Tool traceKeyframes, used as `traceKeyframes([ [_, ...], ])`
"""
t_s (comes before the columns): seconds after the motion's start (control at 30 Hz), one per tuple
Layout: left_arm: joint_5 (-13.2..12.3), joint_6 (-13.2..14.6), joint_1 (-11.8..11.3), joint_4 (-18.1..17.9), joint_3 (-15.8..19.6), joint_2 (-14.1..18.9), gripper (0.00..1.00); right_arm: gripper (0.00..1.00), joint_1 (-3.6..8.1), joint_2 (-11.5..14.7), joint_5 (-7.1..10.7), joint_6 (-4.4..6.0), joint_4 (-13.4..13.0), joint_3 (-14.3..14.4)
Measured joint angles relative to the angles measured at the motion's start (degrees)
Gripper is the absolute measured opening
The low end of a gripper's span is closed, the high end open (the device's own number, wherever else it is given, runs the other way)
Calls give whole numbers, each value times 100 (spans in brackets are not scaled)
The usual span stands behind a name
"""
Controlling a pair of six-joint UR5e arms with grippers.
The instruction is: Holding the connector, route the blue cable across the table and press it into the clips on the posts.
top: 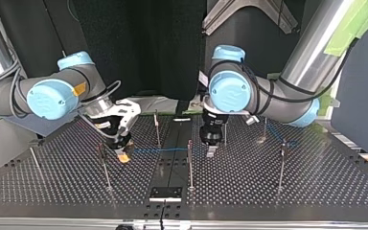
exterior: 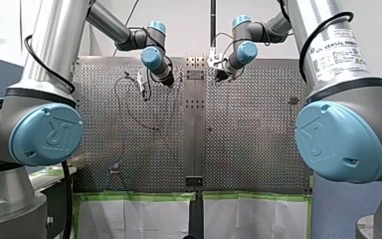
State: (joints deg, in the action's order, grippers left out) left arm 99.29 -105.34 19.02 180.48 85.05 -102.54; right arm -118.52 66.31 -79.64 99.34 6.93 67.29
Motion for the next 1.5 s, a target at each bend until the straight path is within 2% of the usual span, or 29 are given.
traceKeyframes([
  [0.2,-29,-12,117,11,290,338,100,0,-15,2,0,0,5,0],
  [0.37,-27,-11,158,12,376,529,100,0,-17,5,1,0,9,0],
  [0.57,165,43,375,-179,428,655,100,0,-24,13,0,0,16,0],
  [0.7,379,49,590,-341,343,614,100,0,-21,27,1,0,14,0],
  [0.83,553,63,820,-357,256,591,100,0,-20,35,0,0,10,0],
  [1.07,591,75,1243,-269,177,560,100,0,-3,38,0,3,10,-1],
  [1.2,614,95,1460,-243,80,406,100,0,14,39,1,1,10,-6],
  [1.5,980,142,1541,-21,-363,-59,100,0,37,81,8,26,18,-70],
])
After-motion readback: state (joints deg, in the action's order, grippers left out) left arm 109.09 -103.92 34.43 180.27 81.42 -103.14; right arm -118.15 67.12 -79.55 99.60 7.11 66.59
